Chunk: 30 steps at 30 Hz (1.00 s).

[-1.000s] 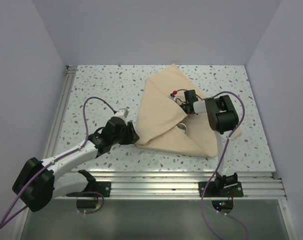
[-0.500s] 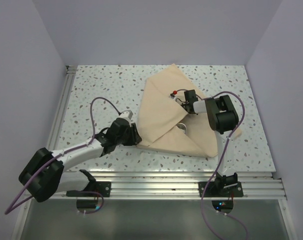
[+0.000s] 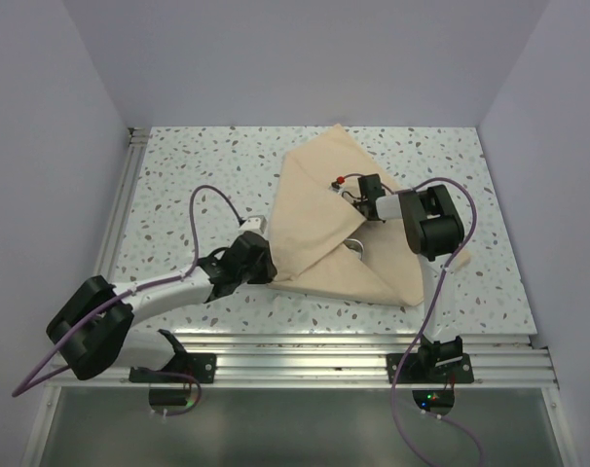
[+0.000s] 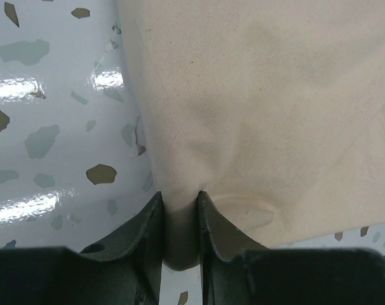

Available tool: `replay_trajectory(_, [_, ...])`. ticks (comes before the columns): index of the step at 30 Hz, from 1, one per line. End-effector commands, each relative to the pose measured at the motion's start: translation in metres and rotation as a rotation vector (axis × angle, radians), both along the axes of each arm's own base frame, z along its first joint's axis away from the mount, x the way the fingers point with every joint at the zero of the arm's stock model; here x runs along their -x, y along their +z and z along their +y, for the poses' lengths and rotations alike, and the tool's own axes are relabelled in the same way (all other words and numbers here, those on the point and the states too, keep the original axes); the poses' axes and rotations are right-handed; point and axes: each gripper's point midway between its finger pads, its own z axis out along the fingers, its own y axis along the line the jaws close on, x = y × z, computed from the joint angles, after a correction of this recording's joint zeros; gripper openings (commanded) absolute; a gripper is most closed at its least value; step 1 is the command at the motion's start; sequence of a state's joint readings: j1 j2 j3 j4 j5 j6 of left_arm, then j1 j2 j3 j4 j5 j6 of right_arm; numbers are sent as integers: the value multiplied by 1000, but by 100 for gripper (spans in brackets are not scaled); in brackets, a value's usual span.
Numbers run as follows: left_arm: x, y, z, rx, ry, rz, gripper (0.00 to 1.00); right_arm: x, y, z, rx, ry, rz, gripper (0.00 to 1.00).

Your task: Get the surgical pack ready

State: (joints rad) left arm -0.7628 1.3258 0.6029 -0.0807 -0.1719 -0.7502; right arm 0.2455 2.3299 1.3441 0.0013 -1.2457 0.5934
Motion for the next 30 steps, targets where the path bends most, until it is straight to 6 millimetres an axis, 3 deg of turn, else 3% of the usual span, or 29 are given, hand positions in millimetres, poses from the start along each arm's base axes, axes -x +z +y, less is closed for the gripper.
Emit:
replay_trajectory(1, [-2, -6, 17, -89, 69, 11, 14, -8, -34, -5, 139, -57, -12, 11])
replay_trajectory(6, [-1, -5, 22, -98, 89, 9, 14, -42, 4, -15, 135, -129, -71, 24])
replay_trajectory(10, [1, -4, 21, -90, 95, 6, 14, -72, 32, -40, 157, -234, -113, 38])
replay_trajectory(13, [3, -1, 22, -101, 111, -14, 15, -94, 52, -81, 186, -363, -143, 41])
replay_trajectory(15, [2, 4, 20, -88, 124, -30, 15, -97, 55, -105, 213, -431, -143, 43])
replay_trajectory(16, [3, 5, 18, -82, 122, -34, 15, -105, 69, -131, 239, -509, -177, 43])
replay_trajectory(17, [4, 5, 18, -80, 124, -35, 15, -105, 73, -143, 254, -543, -185, 44])
replay_trajectory(18, [4, 5, 18, -71, 135, -37, 15, -97, 70, -155, 276, -573, -170, 44])
replay_trajectory(19, [3, 6, 18, -66, 142, -45, 15, -95, 85, -176, 302, -627, -207, 44])
replay_trajectory(20, [4, 6, 19, -62, 146, -47, 15, -91, 87, -190, 345, -668, -224, 44])
replay_trajectory(21, [3, 6, 20, -57, 162, -54, 15, -78, 79, -201, 395, -696, -207, 46])
replay_trajectory(22, [4, 4, 22, -57, 168, -55, 16, -68, 95, -223, 449, -744, -247, 48])
replay_trajectory(23, [4, 8, 21, -44, 169, -67, 16, -61, 96, -237, 493, -781, -250, 49])
replay_trajectory(24, [4, 9, 21, -32, 174, -71, 16, -47, 80, -254, 571, -832, -213, 51])
replay_trajectory(25, [3, 11, 22, -26, 181, -83, 16, -37, 81, -278, 610, -892, -198, 51])
replay_trajectory(30, [2, 19, 26, -13, 176, -127, 18, 24, 81, -358, 890, -1167, -154, 52])
